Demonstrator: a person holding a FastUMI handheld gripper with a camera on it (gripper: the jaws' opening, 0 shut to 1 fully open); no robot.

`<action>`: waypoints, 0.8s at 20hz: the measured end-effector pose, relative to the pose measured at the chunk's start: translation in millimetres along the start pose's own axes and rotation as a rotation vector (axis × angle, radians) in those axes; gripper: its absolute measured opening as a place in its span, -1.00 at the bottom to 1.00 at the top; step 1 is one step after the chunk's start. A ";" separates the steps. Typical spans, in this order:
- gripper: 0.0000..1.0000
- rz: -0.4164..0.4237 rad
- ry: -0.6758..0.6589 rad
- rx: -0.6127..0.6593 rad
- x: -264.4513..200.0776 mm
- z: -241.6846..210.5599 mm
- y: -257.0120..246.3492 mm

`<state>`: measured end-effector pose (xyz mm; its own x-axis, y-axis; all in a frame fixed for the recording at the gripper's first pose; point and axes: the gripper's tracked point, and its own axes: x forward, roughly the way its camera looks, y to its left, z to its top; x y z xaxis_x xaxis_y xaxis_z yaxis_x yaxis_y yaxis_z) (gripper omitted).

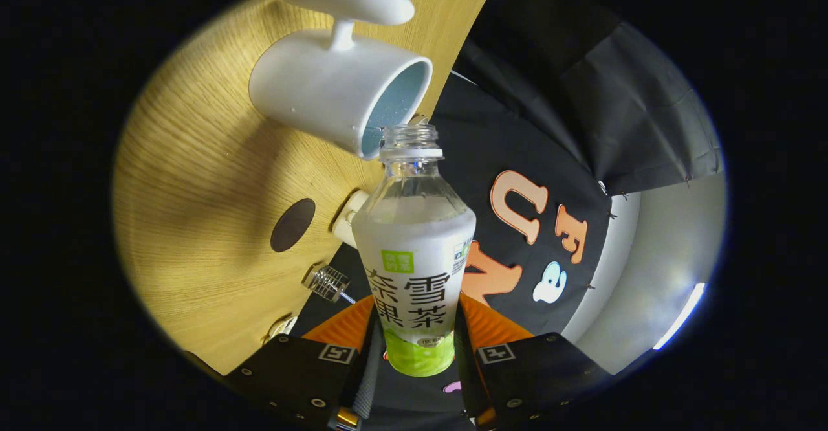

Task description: Take the bottle from table, then pour the juice into the cup, finally place the bottle on the coaster

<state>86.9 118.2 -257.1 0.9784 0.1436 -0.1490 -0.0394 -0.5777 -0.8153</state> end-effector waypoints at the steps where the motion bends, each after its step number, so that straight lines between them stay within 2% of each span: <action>1: 0.08 0.011 0.002 0.023 0.1 1.0 3.1; 6: 0.09 0.155 0.012 0.253 -1.6 7.4 38.6; 10: 0.09 0.250 0.036 0.503 -3.3 7.0 58.8; 16: 0.09 0.339 0.057 1.032 -2.5 10.2 65.7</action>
<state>79.8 88.0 -316.1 0.8914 0.0507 -0.4504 -0.4346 0.3777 -0.8176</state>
